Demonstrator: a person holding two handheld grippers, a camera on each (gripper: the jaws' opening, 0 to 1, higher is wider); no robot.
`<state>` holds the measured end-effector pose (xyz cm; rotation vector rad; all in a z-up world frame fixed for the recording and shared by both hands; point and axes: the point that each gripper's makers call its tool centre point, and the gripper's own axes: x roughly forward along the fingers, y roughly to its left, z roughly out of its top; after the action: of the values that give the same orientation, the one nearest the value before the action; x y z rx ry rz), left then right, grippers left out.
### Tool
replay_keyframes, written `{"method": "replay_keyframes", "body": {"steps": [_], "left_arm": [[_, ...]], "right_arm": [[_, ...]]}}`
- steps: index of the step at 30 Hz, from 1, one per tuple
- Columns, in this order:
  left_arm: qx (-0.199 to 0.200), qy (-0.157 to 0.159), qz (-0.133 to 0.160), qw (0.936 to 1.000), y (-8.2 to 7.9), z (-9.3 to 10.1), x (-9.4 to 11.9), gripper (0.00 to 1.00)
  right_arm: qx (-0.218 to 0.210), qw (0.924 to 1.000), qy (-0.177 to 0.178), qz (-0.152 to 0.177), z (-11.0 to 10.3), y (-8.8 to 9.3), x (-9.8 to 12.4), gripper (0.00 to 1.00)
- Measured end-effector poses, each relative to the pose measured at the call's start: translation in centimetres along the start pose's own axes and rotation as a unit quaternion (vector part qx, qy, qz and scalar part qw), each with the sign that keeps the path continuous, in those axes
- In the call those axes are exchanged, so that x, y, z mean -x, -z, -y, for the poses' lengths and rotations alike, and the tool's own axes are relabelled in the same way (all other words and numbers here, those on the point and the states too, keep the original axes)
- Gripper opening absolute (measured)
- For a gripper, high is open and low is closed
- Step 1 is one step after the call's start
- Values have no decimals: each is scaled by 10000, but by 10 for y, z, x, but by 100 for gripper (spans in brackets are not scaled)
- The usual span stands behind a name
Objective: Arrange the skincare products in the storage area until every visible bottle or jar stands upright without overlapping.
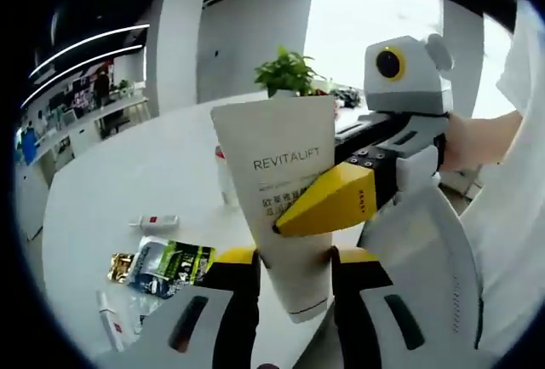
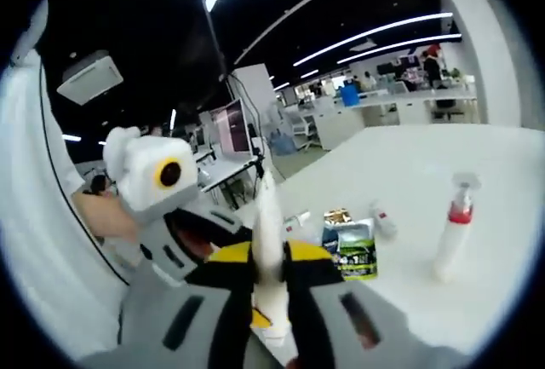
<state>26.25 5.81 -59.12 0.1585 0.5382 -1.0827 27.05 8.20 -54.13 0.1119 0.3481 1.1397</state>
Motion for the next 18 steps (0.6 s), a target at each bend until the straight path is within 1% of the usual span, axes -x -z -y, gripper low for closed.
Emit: {"method": "replay_keyframes", "body": {"steps": [1,2,4,5,6,7,8,9,13,18], "left_arm": [[-1,91,69,9999,-3,2,1,30],[11,319,82,9995,-4,8,2,29],[-75,672,48,9977,-4,16,4,26],[-268,846,15,9961,-5,20,6,26],[-448,974,6,9942,-7,24,7,26],[-530,1099,-10,9925,-8,28,8,25],[-609,1187,-18,9911,-9,31,9,24],[-687,1232,-15,9900,-11,33,10,24],[-779,1441,-44,9865,-12,38,12,21],[-906,1663,-57,9819,-15,43,14,19]], "right_arm": [[64,9999,-92,1,-3,-1,0,13],[185,9995,-244,-19,-8,-3,2,13],[285,9979,-579,-48,-18,-4,4,13],[379,9969,-680,-84,-22,-5,5,13],[372,9960,-811,-102,-26,-5,6,13],[501,9941,-952,-111,-30,-6,7,13],[505,9938,-986,-129,-31,-7,8,13],[546,9921,-1116,-149,-34,-8,10,13],[723,9880,-1345,-217,-39,-9,13,13],[819,9839,-1572,-241,-42,-11,16,13]]}}
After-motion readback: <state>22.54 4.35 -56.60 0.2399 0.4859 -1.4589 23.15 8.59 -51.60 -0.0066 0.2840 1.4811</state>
